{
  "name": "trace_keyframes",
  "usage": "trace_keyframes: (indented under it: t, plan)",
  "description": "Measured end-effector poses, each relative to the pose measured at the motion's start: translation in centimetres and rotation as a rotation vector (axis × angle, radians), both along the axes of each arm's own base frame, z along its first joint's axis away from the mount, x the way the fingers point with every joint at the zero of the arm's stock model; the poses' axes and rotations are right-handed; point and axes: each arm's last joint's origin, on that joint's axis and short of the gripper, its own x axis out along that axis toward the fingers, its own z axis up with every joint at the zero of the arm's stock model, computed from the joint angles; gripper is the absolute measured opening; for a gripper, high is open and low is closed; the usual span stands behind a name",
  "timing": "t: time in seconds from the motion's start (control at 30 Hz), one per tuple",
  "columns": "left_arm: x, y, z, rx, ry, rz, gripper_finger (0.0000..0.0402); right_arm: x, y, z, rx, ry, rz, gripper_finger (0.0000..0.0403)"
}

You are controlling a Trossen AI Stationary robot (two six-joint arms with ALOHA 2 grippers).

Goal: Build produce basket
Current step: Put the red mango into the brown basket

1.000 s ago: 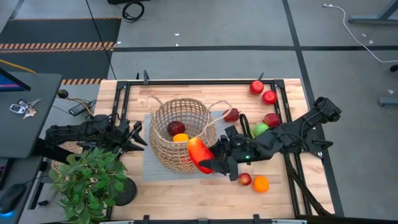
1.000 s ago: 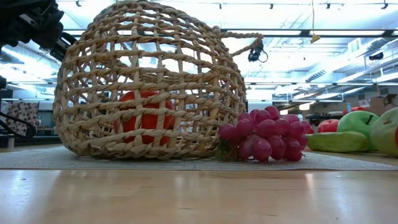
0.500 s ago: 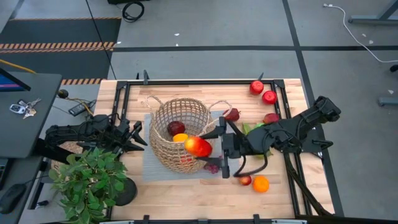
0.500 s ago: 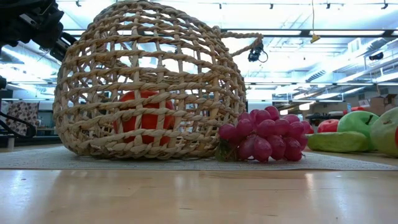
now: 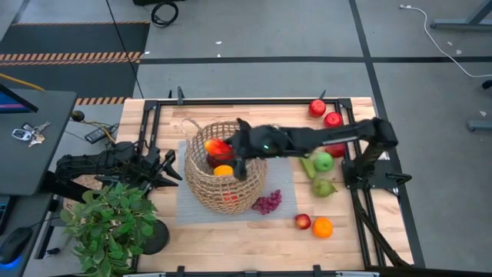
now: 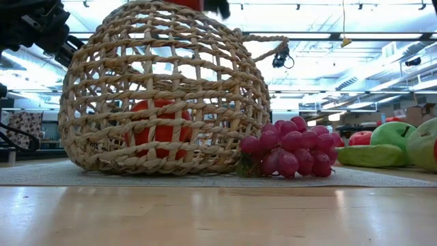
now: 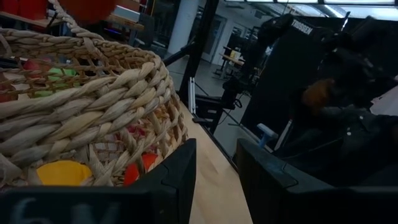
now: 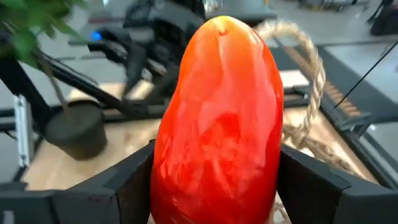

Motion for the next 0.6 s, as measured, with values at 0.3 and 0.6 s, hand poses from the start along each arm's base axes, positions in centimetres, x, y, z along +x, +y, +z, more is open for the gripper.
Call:
trace_keyframes:
  t: [0.3, 0.6]
  plan:
    - [0.0, 0.0, 0.0, 0.000, 0.000, 0.000, 0.0121, 2.2, -6.2, -3.3, -0.006, 0.036, 0.040, 0.0292]
    - [0.0, 0.0, 0.0, 0.000, 0.000, 0.000, 0.0121, 3.8, -6.6, -7.0, -0.123, 0.142, 0.095, 0.0292]
